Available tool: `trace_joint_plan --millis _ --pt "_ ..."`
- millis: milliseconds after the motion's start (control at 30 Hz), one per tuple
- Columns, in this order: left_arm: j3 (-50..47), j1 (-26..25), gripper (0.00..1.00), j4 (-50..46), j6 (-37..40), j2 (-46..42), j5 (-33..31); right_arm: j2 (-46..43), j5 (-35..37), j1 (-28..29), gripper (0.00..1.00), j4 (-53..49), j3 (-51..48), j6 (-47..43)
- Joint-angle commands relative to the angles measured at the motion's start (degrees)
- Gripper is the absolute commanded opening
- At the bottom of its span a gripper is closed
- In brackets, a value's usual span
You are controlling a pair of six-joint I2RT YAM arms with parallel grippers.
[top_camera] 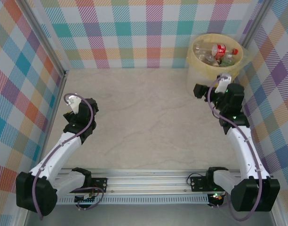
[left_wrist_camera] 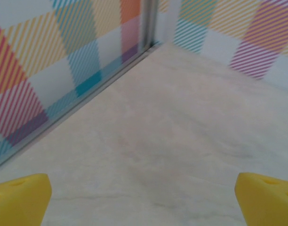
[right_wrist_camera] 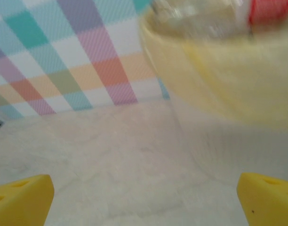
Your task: Put the plastic bottles in the bin
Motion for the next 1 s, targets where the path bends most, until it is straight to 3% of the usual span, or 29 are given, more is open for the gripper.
trace_joint_plan --millis 0,200,400,533,667,700,800,967 --pt "-2.1 2.3 1.00 3.9 4.2 3.5 0.1 1.4 8.7 -0.2 1.00 5.0 -4.5 4.4" --pt "-5.8 4.9 1.00 18.1 12.0 11.7 9.1 11.9 16.3 -0.2 1.00 6.5 -8.3 3.8" --pt "-7.8 6.8 1.00 30.2 15.9 20.9 18.9 20.0 15.7 -0.3 1.00 13.0 -10.0 -1.5" --pt "-11.8 7.7 1.00 41.8 19.9 24.2 21.2 22.0 15.4 -0.3 1.00 16.7 -11.4 -4.4" --pt "-17.5 9.2 1.00 56.3 22.2 27.0 28.7 22.7 13.8 -0.2 1.00 20.4 -13.3 -5.7" --pt "-17.8 9.4 1.00 55.0 22.2 26.4 30.0 22.9 13.3 -0.2 1.00 22.2 -14.2 -5.9" --pt "-20.3 9.4 1.00 61.7 21.4 28.6 26.9 23.6 11.8 -0.2 1.00 27.3 -16.6 -7.1" --pt "-20.2 9.1 1.00 61.3 21.3 28.4 26.2 24.3 9.3 -0.3 1.00 44.3 -24.6 -9.3"
